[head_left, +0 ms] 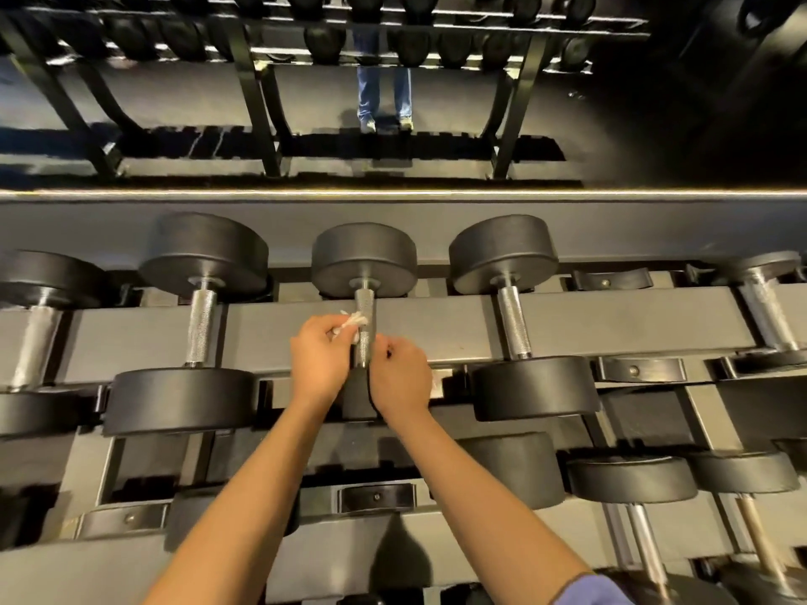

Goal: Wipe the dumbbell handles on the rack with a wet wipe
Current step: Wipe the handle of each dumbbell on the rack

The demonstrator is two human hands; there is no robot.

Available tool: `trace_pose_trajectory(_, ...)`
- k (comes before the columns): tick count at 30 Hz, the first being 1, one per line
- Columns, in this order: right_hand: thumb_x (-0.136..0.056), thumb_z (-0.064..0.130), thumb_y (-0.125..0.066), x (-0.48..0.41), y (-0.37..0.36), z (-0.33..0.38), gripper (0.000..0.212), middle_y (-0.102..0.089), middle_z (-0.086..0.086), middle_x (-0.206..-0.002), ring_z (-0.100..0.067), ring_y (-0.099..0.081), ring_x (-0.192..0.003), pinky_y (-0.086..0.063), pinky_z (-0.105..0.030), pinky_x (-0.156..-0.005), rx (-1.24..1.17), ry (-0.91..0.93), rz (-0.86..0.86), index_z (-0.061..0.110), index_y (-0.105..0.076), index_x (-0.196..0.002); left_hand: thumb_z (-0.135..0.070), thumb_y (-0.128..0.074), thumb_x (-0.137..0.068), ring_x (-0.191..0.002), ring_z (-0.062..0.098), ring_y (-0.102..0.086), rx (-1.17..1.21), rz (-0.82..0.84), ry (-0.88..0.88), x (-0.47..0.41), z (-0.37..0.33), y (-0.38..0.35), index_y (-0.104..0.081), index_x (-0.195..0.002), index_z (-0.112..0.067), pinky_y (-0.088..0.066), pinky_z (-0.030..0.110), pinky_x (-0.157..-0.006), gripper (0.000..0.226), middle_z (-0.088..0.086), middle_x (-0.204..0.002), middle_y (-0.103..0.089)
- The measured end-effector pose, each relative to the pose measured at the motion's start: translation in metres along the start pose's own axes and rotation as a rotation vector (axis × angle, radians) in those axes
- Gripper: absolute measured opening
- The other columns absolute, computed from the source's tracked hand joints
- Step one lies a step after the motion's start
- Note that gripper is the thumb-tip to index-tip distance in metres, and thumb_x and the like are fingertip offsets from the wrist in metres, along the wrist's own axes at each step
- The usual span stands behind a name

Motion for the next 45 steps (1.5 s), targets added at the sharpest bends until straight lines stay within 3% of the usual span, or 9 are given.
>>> trace_pose_trajectory(9, -0.095, 0.032, -0.039, 0.002, -0.002, -0.004, 0.035, -0.062, 0.000, -0.074, -0.017, -0.056, -0.072, -0.049, -0.037, -0.067, -0.085, -0.048, -0.067, 0.017, -0.063, -0.074, -0.016, -0.063, -0.090, -0.088, 0.007, -0.052, -0.121, 0.016, -0.036, -0.056, -0.006, -0.001, -0.068, -0.111, -0.008, -0.034, 0.005, -0.072, 0.023, 0.006, -0.105, -0.065)
trace_pose_trajectory(12, -0.096, 0.029, -0.040, 0.003, -0.001, -0.004, 0.034, -0.059, 0.002, -0.070, -0.013, -0.053, -0.067, -0.043, -0.032, -0.061, -0.095, -0.060, -0.065, 0.021, -0.058, -0.068, -0.016, -0.066, -0.088, -0.092, 0.014, -0.058, -0.167, 0.057, -0.005, -0.076, -0.007, -0.013, -0.070, -0.105, -0.006, -0.037, 0.015, -0.075, 0.021, 0.007, -0.104, -0.069)
trace_pose_trajectory(15, -0.095, 0.029, -0.041, 0.004, 0.001, -0.003, 0.035, -0.051, 0.003, -0.063, -0.013, -0.048, -0.060, -0.037, -0.030, -0.056, -0.103, -0.070, -0.068, 0.023, -0.048, -0.061, -0.013, -0.063, -0.089, -0.087, 0.010, -0.056, -0.161, 0.093, -0.038, -0.068, -0.005, -0.017, -0.072, -0.098, -0.008, -0.034, 0.005, -0.067, 0.014, 0.002, -0.098, -0.066)
trace_pose_trajectory(19, -0.096, 0.029, -0.042, 0.005, 0.001, -0.003, 0.037, -0.054, -0.003, -0.062, -0.015, -0.050, -0.059, -0.039, -0.031, -0.055, -0.128, -0.086, -0.068, 0.011, -0.056, -0.066, -0.011, -0.061, -0.090, -0.081, 0.008, -0.053, -0.252, 0.208, -0.147, -0.059, 0.008, -0.010, -0.070, -0.081, -0.016, -0.033, 0.001, -0.065, 0.013, 0.001, -0.091, -0.060)
trace_pose_trajectory(27, -0.094, 0.025, -0.044, 0.007, 0.003, -0.001, 0.037, -0.050, -0.004, -0.058, -0.014, -0.044, -0.055, -0.039, -0.032, -0.053, -0.155, -0.126, -0.064, 0.013, -0.051, -0.059, -0.013, -0.054, -0.093, -0.095, 0.019, -0.055, -0.322, 0.166, -0.161, -0.070, -0.002, -0.015, -0.070, -0.109, -0.008, -0.037, 0.021, -0.079, 0.024, 0.009, -0.109, -0.061)
trace_pose_trajectory(32, -0.093, 0.022, -0.044, 0.007, 0.004, 0.001, 0.038, -0.044, 0.000, -0.055, -0.011, -0.038, -0.051, -0.032, -0.029, -0.050, -0.166, -0.142, -0.057, 0.016, -0.044, -0.056, -0.014, -0.063, -0.090, -0.079, 0.012, -0.054, -0.371, 0.322, -0.273, -0.042, 0.016, 0.002, -0.074, -0.097, -0.009, -0.035, 0.008, -0.064, 0.014, 0.004, -0.091, -0.063)
trace_pose_trajectory(36, -0.093, 0.022, -0.044, 0.008, 0.006, 0.002, 0.038, -0.045, 0.001, -0.056, -0.010, -0.038, -0.051, -0.032, -0.029, -0.050, -0.136, -0.157, -0.058, 0.018, -0.043, -0.055, -0.015, -0.065, -0.088, -0.081, 0.018, -0.060, -0.362, 0.382, -0.275, -0.049, 0.016, 0.003, -0.074, -0.091, -0.010, -0.047, 0.025, -0.071, 0.011, 0.003, -0.087, -0.065)
trace_pose_trajectory(40, -0.093, 0.024, -0.043, 0.007, 0.006, 0.002, 0.037, -0.047, 0.001, -0.058, -0.012, -0.043, -0.054, -0.034, -0.031, -0.053, -0.117, -0.146, -0.078, 0.020, -0.044, -0.056, -0.023, -0.068, -0.088, -0.078, 0.017, -0.059, -0.333, 0.319, -0.165, -0.044, 0.013, 0.001, -0.072, -0.086, -0.008, -0.039, 0.018, -0.061, 0.016, 0.003, -0.083, -0.064)
trace_pose_trajectory(45, -0.095, 0.025, -0.043, 0.009, 0.007, 0.002, 0.038, -0.050, 0.003, -0.057, -0.009, -0.045, -0.053, -0.032, -0.026, -0.048, -0.089, -0.148, -0.090, 0.020, -0.048, -0.058, -0.030, -0.073, -0.083, -0.076, 0.015, -0.060, -0.355, 0.554, -0.074, -0.035, 0.016, 0.014, -0.070, -0.074, -0.017, -0.047, 0.022, -0.066, 0.016, 0.002, -0.081, -0.066)
Point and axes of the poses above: each hand's wrist, its own x-axis away from the middle knuckle, its own y-axis out of the back of the hand, z = x × y, the point moved 2 cm from there along -x, towards the middle knuckle
